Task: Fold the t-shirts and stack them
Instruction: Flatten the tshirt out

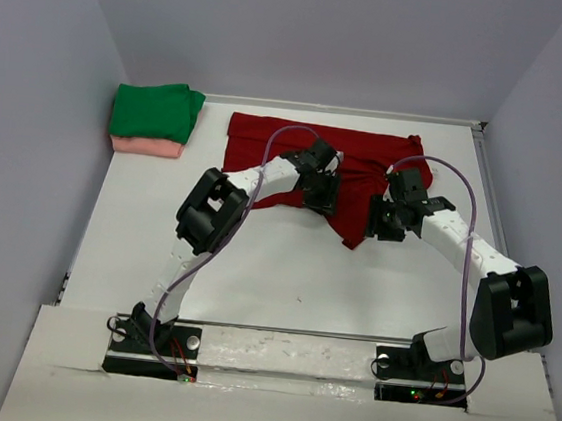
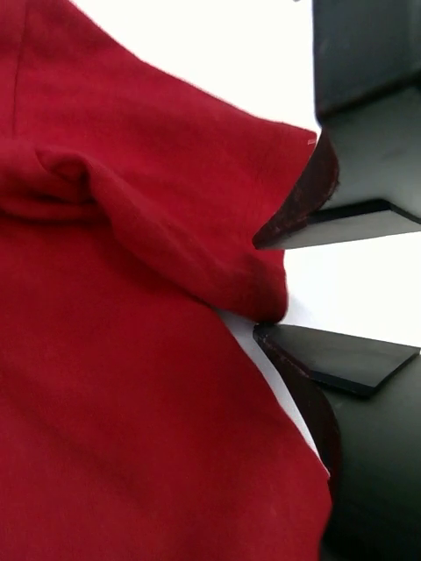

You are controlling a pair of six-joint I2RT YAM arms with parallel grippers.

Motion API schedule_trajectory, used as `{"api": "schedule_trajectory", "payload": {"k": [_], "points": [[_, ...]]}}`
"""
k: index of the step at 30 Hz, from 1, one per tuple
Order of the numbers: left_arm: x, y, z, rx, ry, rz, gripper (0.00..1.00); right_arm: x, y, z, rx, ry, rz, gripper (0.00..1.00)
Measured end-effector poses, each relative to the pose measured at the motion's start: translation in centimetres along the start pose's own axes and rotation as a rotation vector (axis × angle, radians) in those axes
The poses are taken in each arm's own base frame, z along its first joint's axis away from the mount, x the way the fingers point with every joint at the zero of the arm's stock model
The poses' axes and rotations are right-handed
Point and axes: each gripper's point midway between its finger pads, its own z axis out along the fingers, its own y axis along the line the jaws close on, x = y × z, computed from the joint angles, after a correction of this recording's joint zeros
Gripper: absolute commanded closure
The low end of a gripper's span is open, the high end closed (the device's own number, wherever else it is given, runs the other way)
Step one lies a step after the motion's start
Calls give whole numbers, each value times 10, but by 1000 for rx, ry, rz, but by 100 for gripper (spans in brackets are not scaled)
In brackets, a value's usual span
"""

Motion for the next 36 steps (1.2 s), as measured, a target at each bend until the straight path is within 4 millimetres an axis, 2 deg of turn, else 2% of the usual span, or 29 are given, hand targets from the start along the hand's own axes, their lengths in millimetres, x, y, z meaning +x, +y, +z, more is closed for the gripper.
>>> {"api": "schedule_trajectory", "payload": {"k": [1, 6, 13, 18, 21, 24, 28, 32, 36], "points": [[-1, -1, 0, 8, 1, 0, 56, 0, 0, 0, 0, 0, 0, 49], [-3, -3, 3, 18, 2, 8, 100, 0, 0, 0, 0, -1, 0, 49], [-2, 4, 4, -19, 2, 11, 100, 1, -1, 2, 9, -4, 24, 49], [-9, 9, -9, -79, -12, 20, 100, 13, -9, 4, 37, 0, 58, 49], [-26, 0, -32, -92, -51, 36, 100, 19, -11, 7, 39, 3, 77, 50], [-54, -23, -67, -71, -128, 66, 100, 26, -10, 11, 29, 14, 85, 50], [-89, -68, -131, -3, -274, 126, 100, 35, -4, 16, 1, 27, 84, 50], [-95, -99, -175, 54, -346, 173, 100, 37, 2, 19, -23, 24, 81, 51], [-91, -111, -186, 70, -353, 202, 100, 31, 5, 19, -36, -12, 67, 54]]}}
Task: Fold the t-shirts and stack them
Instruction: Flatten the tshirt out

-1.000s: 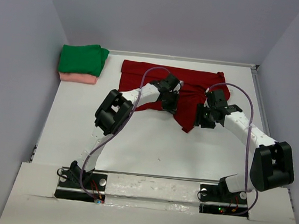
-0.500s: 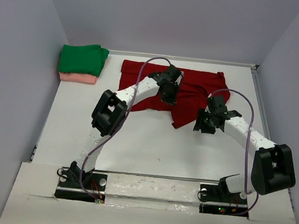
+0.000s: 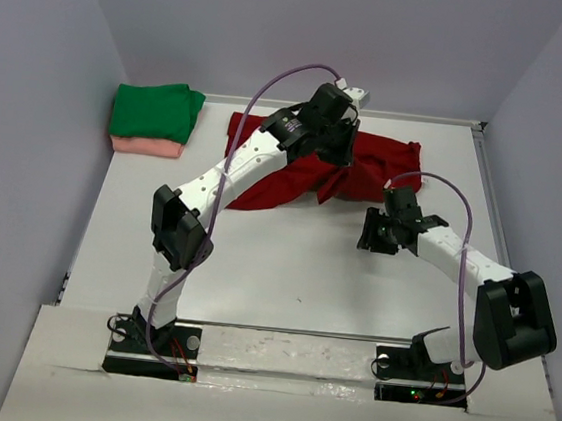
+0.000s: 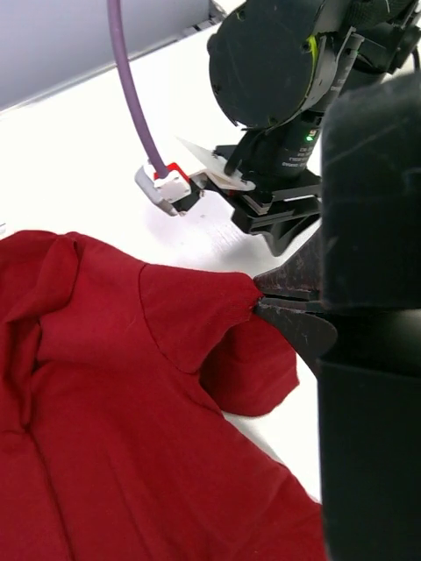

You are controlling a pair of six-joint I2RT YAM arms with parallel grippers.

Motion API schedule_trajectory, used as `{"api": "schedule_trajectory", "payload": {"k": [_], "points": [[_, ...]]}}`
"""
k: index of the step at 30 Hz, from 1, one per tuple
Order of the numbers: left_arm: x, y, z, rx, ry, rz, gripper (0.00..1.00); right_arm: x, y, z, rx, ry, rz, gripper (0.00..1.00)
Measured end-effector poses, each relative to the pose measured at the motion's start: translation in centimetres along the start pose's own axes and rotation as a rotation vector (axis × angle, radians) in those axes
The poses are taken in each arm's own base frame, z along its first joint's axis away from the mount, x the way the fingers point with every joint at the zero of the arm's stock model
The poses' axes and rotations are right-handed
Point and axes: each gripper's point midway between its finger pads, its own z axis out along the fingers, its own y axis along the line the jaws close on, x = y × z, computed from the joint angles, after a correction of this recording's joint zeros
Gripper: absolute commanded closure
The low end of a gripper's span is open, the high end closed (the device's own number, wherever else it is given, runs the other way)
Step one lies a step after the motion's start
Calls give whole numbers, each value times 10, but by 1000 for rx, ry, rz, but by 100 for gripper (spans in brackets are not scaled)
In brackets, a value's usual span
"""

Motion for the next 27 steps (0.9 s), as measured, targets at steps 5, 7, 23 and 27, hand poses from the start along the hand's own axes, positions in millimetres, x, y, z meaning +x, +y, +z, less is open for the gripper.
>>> {"api": "schedule_trajectory", "payload": {"k": [5, 7, 23, 27], "points": [[10, 2, -1, -16, 46, 16, 100, 1, 0, 1, 27, -7, -58, 55], [7, 1, -1, -17, 43, 21, 100, -3, 0, 1, 39, -17, -76, 54], [45, 39, 38, -106, 144, -2, 100, -59, 32, -16, -23, -134, -102, 53], [55, 68, 55, -142, 174, -47, 100, -61, 34, -11, -24, -119, -110, 53]]}}
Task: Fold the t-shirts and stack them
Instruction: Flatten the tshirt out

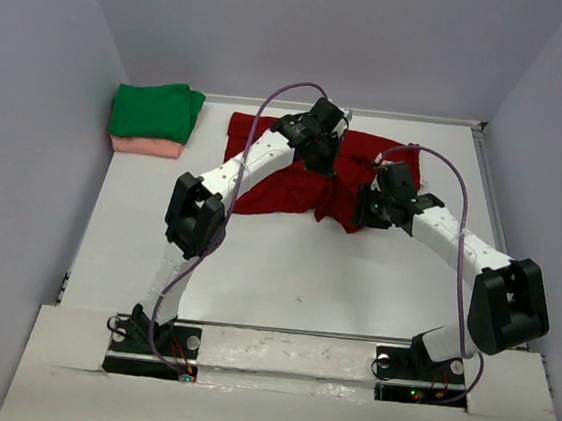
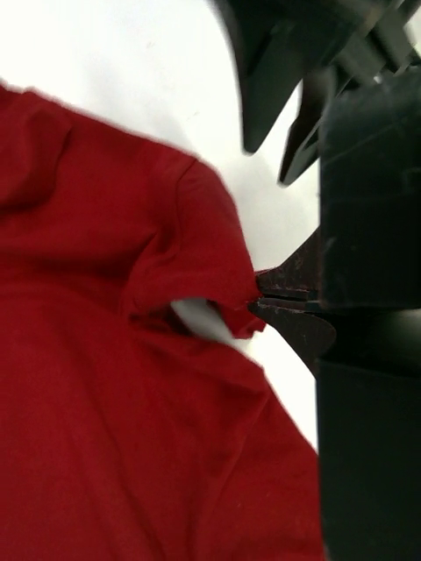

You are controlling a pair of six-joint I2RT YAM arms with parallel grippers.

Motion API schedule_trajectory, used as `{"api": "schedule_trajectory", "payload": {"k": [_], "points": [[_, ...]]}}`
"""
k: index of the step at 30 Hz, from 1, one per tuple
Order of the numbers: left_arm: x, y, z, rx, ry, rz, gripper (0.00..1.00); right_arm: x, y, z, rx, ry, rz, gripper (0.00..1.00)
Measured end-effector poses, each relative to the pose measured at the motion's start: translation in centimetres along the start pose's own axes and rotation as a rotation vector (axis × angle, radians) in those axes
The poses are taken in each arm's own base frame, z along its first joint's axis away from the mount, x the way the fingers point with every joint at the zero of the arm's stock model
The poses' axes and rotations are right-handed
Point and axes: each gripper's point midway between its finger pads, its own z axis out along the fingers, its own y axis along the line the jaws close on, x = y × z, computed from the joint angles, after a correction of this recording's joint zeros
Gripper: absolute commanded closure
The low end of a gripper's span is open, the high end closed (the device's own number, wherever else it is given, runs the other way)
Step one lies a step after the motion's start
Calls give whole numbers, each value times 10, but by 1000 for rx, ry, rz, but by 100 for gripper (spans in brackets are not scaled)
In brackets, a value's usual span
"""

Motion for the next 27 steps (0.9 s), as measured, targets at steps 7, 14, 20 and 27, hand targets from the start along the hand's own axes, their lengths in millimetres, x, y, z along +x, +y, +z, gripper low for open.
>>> {"api": "schedule_trajectory", "payload": {"k": [7, 14, 20, 27], "points": [[-19, 50, 50, -17, 3, -84, 100, 0, 7, 8, -35, 33, -16, 54], [-14, 77, 84, 1, 35, -139, 100, 6, 16, 16, -88, 81, -66, 54], [-18, 91, 91, 21, 26, -174, 100, 4, 35, 24, -152, 116, -110, 52], [-28, 114, 90, 13, -4, -213, 100, 7, 78, 60, -210, 194, -224, 51]]}}
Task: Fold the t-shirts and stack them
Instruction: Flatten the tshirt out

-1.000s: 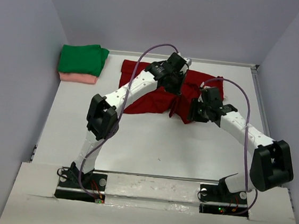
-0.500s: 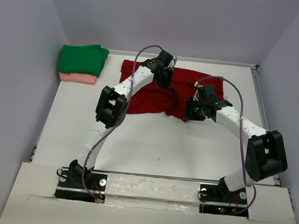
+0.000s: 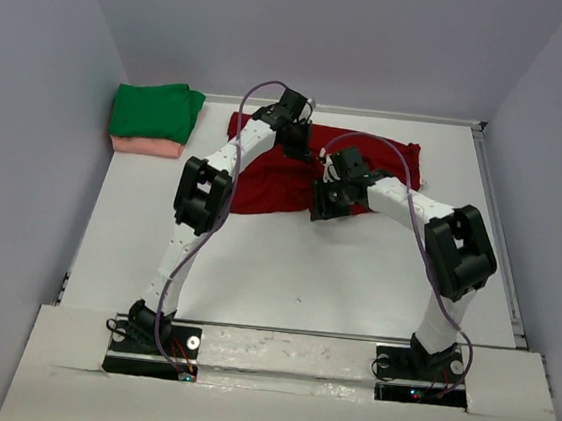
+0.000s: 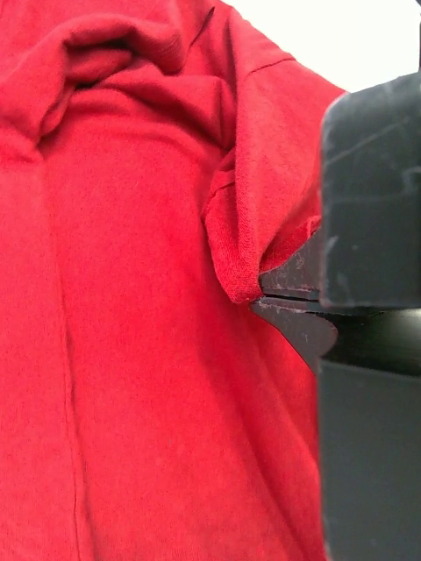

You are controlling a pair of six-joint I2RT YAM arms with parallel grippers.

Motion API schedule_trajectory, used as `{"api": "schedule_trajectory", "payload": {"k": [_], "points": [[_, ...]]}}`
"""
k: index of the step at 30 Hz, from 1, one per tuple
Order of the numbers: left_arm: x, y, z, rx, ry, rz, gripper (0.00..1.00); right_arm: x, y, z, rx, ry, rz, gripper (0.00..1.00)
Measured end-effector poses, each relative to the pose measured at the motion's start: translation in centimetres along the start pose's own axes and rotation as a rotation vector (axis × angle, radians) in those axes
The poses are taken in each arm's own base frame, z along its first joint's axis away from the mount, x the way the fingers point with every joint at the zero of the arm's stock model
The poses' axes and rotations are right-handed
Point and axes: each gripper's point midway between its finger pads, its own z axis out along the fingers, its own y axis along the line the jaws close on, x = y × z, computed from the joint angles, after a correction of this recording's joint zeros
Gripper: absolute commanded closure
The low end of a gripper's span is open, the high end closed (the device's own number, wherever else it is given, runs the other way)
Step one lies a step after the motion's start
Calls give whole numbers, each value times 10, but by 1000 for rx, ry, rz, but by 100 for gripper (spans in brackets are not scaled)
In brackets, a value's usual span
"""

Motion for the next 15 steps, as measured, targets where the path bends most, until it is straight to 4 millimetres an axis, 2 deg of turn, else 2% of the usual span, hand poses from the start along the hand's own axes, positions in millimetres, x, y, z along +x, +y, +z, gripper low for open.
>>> {"api": "schedule_trajectory", "payload": {"k": [2, 5, 15], "points": [[-1, 5, 1, -4, -1, -8, 100, -2, 7, 15, -4, 21, -18, 51], [1, 9, 2, -9, 4, -13, 100, -2, 13, 27, 1, 40, -33, 50], [5, 7, 5, 12, 15, -14, 100, -25, 9, 28, 47, 3, -42, 50]]}}
